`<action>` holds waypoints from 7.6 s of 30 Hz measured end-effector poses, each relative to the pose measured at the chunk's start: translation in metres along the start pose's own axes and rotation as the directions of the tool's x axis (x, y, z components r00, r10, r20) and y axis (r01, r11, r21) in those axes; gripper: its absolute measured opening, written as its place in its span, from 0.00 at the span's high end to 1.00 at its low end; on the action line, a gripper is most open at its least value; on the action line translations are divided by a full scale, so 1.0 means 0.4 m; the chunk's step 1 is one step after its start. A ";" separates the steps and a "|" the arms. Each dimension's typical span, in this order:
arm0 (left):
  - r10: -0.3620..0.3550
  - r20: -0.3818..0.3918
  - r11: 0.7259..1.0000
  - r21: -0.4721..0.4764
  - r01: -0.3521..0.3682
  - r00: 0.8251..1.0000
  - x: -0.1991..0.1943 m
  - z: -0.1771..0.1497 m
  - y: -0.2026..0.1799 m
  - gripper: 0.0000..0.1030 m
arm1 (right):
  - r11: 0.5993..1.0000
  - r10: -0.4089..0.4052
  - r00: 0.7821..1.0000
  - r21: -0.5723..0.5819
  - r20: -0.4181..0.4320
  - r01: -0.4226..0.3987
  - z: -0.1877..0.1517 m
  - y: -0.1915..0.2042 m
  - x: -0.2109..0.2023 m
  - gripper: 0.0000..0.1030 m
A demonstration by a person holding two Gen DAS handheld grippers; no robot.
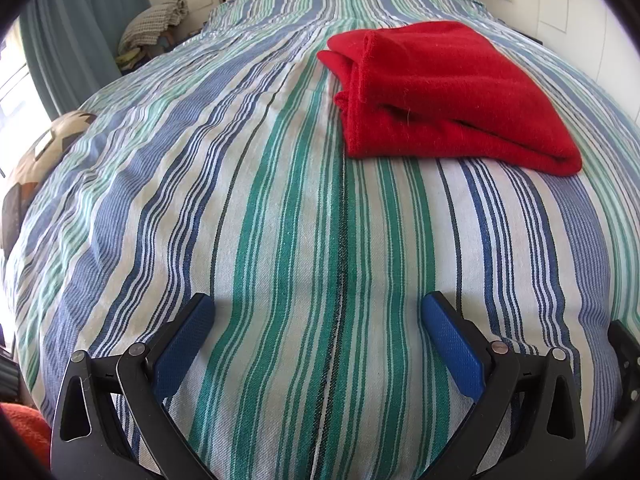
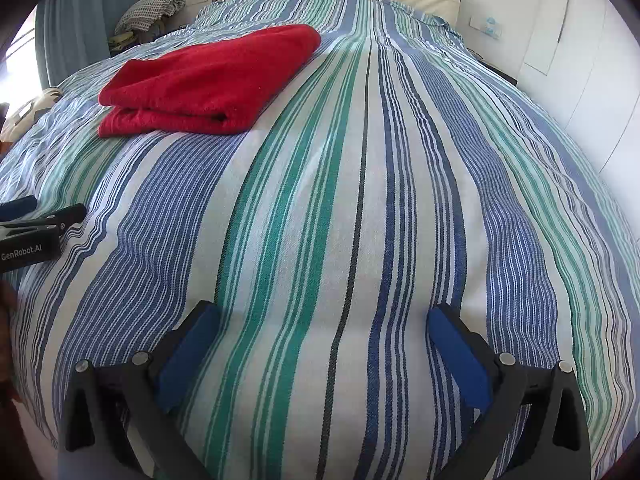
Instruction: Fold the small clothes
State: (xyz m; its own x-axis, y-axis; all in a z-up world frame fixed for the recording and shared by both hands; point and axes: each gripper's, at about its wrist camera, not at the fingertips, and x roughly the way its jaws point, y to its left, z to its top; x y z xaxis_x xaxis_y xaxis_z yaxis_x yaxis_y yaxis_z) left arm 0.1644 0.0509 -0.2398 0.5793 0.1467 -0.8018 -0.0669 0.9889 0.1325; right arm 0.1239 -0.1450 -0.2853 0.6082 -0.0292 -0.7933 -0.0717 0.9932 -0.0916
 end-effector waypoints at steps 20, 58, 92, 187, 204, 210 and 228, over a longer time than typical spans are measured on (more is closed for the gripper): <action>0.004 0.000 1.000 0.004 -0.004 1.000 -0.001 0.000 -0.001 0.01 | 1.000 -0.001 1.000 -0.002 0.001 0.001 0.000 0.000 0.000 0.00; 0.004 -0.003 1.000 0.008 -0.004 1.000 0.000 0.002 -0.002 0.01 | 1.000 -0.007 1.000 -0.008 0.001 0.007 0.000 0.003 -0.001 0.00; 0.006 -0.005 1.000 0.010 -0.006 1.000 0.001 0.002 -0.004 0.01 | 1.000 -0.007 1.000 -0.008 0.003 0.007 -0.002 0.004 -0.001 0.00; -0.079 0.014 0.994 0.080 0.078 0.997 -0.649 0.054 -0.010 0.01 | 0.976 0.189 0.981 -0.116 0.052 -0.183 0.206 -0.143 -0.579 0.00; -0.041 -0.001 0.993 0.110 0.040 0.999 -0.708 0.027 -0.010 0.01 | 0.976 0.218 0.976 0.018 -0.018 -0.218 0.066 -0.116 -0.656 0.00; -0.056 -0.021 0.992 0.111 0.058 0.998 -0.737 0.020 -0.007 0.01 | 0.971 0.239 0.971 0.006 -0.025 -0.239 0.058 -0.093 -0.716 0.00; -0.042 -0.018 0.994 0.099 0.044 0.999 -0.740 0.020 0.002 0.01 | 0.977 0.215 0.977 0.016 0.012 -0.215 0.097 -0.101 -0.751 0.00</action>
State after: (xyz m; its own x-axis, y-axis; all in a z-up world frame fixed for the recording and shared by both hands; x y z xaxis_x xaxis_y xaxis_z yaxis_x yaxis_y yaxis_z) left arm -0.0006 0.0082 0.0022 0.5670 0.1051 -0.8170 0.0392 0.9873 0.1542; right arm -0.0253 -0.1721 -0.0199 0.5884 0.1860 -0.7868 -0.1878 0.9780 0.0908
